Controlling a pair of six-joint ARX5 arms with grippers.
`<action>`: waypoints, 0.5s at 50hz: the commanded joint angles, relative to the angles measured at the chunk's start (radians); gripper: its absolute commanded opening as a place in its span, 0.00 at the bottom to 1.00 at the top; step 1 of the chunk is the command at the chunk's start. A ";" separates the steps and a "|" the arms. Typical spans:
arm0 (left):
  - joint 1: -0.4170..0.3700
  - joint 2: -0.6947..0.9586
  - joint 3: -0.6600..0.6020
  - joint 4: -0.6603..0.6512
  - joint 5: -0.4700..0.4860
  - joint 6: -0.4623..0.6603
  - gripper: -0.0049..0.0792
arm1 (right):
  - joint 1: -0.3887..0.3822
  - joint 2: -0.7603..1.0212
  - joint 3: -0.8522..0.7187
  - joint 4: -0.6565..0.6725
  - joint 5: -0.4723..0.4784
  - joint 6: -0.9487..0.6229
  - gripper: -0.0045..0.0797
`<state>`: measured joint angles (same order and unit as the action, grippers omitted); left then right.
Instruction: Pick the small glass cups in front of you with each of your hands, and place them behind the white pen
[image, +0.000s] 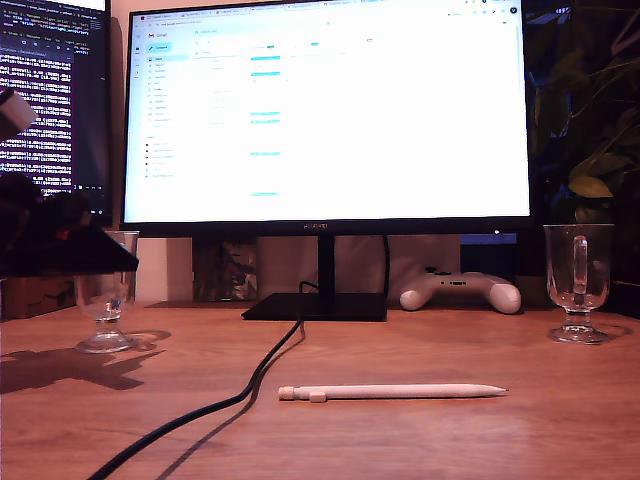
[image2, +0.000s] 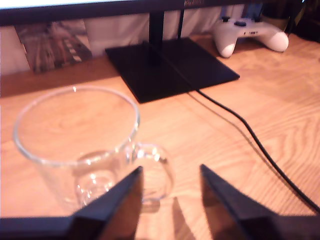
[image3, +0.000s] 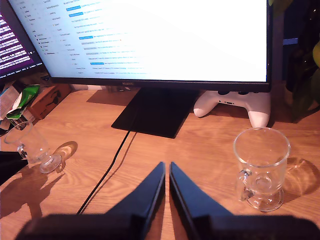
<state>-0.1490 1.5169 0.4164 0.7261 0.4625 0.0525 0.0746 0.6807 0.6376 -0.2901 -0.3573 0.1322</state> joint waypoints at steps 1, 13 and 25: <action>-0.002 0.027 0.005 0.008 0.002 0.005 0.38 | 0.013 0.030 0.016 0.004 0.001 -0.002 0.08; -0.002 0.050 0.009 0.019 0.002 0.005 0.38 | 0.031 0.079 0.016 0.001 0.001 -0.003 0.10; -0.005 0.050 0.027 0.067 0.002 -0.003 0.38 | 0.037 0.094 0.016 0.002 0.001 -0.003 0.10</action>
<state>-0.1490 1.5600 0.4213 0.7845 0.4625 0.0521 0.1009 0.7685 0.6376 -0.2935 -0.3569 0.1326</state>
